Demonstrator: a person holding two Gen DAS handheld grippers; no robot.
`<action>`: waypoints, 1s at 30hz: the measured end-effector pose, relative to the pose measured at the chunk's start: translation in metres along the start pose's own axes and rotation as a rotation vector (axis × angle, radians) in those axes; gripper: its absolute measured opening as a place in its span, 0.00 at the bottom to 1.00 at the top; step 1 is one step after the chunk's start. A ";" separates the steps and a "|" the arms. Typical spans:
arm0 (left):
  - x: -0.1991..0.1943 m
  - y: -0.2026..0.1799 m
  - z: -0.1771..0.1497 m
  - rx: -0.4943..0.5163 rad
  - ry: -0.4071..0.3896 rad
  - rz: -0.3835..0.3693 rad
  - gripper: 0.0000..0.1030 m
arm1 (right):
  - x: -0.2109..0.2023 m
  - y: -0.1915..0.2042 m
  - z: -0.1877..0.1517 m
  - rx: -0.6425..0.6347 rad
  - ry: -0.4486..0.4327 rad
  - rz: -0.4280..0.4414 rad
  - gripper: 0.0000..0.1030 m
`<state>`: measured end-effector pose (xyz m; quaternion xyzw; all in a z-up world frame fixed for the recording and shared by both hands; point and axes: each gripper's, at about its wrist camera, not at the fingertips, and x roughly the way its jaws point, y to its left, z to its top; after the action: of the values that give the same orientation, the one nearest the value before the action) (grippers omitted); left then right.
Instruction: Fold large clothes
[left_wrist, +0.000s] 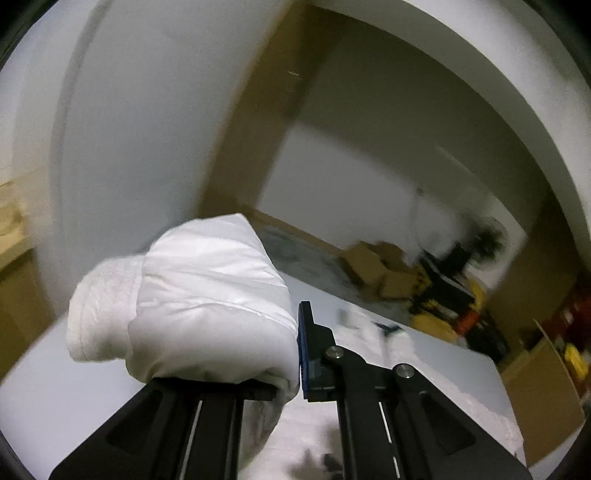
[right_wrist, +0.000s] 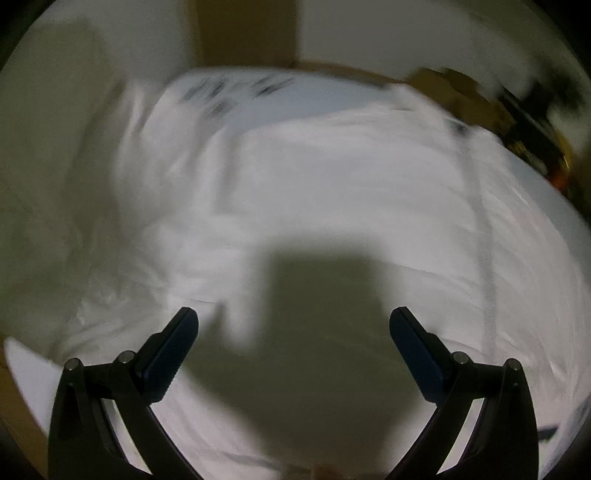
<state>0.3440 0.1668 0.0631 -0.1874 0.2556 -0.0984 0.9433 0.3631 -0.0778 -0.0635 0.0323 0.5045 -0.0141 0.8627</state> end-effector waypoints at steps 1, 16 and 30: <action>0.006 -0.019 -0.006 0.012 0.014 -0.018 0.05 | -0.015 -0.030 -0.004 0.058 -0.018 0.000 1.00; 0.179 -0.229 -0.261 0.392 0.440 0.098 0.12 | -0.097 -0.316 -0.145 0.547 -0.054 -0.068 1.00; 0.037 -0.152 -0.236 0.190 0.356 -0.275 1.00 | -0.139 -0.257 -0.089 0.400 -0.249 0.019 1.00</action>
<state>0.2393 -0.0534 -0.0805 -0.1107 0.3798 -0.2809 0.8744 0.2029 -0.3292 0.0039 0.2053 0.3809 -0.1094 0.8949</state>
